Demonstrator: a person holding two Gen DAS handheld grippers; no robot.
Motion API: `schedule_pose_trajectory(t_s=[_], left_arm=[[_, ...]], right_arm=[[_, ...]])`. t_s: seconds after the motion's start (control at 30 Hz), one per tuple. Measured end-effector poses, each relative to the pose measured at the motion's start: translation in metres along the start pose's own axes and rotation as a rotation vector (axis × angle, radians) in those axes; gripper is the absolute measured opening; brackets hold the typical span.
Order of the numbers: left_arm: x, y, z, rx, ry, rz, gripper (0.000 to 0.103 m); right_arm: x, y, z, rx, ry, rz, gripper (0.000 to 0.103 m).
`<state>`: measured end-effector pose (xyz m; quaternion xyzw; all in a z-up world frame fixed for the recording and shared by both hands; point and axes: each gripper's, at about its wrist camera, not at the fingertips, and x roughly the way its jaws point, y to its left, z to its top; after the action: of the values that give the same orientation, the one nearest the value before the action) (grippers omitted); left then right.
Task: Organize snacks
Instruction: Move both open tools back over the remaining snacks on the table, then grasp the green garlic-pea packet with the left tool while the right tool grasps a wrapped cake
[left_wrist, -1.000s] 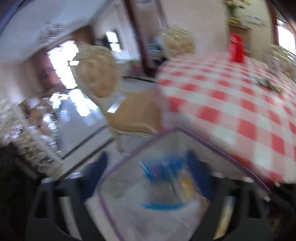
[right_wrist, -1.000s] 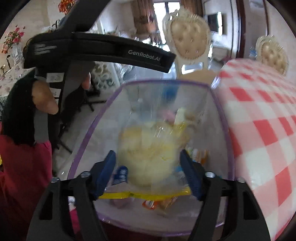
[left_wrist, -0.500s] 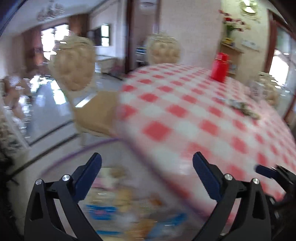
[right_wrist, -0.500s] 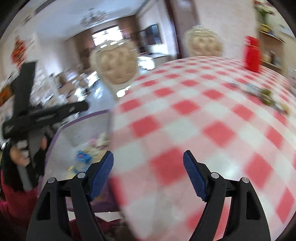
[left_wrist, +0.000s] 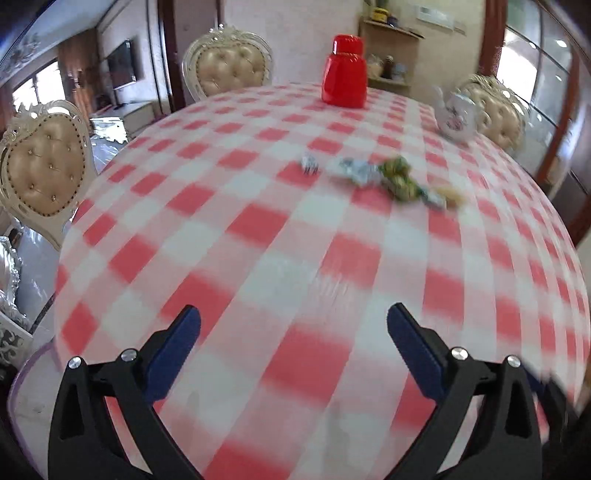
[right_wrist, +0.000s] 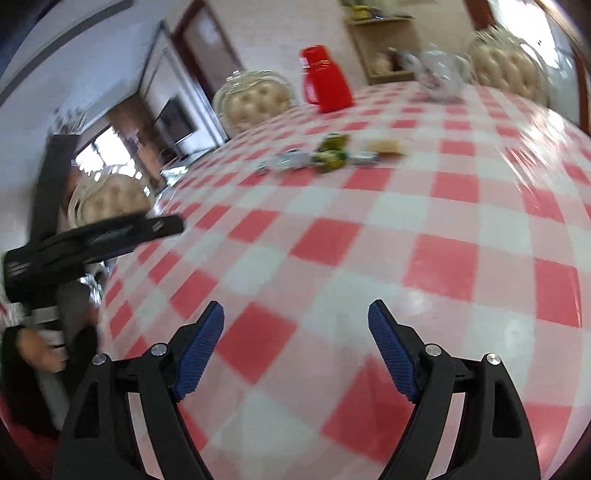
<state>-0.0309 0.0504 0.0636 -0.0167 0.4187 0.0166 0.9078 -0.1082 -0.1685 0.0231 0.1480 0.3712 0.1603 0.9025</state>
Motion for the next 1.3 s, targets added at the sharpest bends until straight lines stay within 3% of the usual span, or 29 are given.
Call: schedule_pose_trajectory(t_s=[0.1, 0.23, 0.4, 0.5, 0.6, 0.67, 0.83, 0.93, 1.1, 1.17, 1.23, 1.3], left_arm=[[0.031, -0.016, 0.029, -0.095, -0.020, -0.012, 0.101], [0.075, -0.018, 0.062, -0.305, 0.010, -0.047, 0.101], [0.103, -0.024, 0.084, -0.451, -0.049, -0.079, 0.101], [0.111, -0.029, 0.082, -0.437, -0.097, -0.126, 0.101], [0.119, -0.029, 0.079, -0.375, -0.056, -0.120, 0.101], [0.120, -0.024, 0.079, -0.393, -0.065, -0.110, 0.101], [0.128, -0.019, 0.081, -0.433, -0.052, -0.109, 0.101], [0.130, -0.021, 0.080, -0.429, -0.032, -0.134, 0.101], [0.129, -0.026, 0.081, -0.404, -0.039, -0.125, 0.101], [0.131, -0.026, 0.080, -0.403, -0.027, -0.126, 0.101], [0.133, -0.027, 0.080, -0.398, -0.015, -0.128, 0.101], [0.134, -0.031, 0.080, -0.377, -0.001, -0.132, 0.101]], right_arm=[[0.005, -0.019, 0.014, 0.015, -0.013, -0.056, 0.083], [0.021, -0.046, 0.038, 0.069, 0.013, -0.105, 0.083], [0.052, -0.060, 0.085, -0.051, 0.003, -0.185, 0.083], [0.075, -0.072, 0.115, -0.155, -0.005, -0.231, 0.083], [0.108, -0.087, 0.142, -0.232, 0.051, -0.297, 0.082], [0.130, -0.094, 0.156, -0.256, 0.100, -0.302, 0.079], [0.174, -0.092, 0.177, -0.391, 0.206, -0.261, 0.077], [0.195, -0.097, 0.199, -0.431, 0.257, -0.182, 0.077], [0.212, -0.098, 0.213, -0.449, 0.272, -0.100, 0.076], [0.208, -0.093, 0.209, -0.464, 0.248, -0.082, 0.062], [0.202, -0.089, 0.204, -0.461, 0.223, -0.081, 0.038], [0.192, -0.085, 0.195, -0.436, 0.217, -0.115, 0.036]])
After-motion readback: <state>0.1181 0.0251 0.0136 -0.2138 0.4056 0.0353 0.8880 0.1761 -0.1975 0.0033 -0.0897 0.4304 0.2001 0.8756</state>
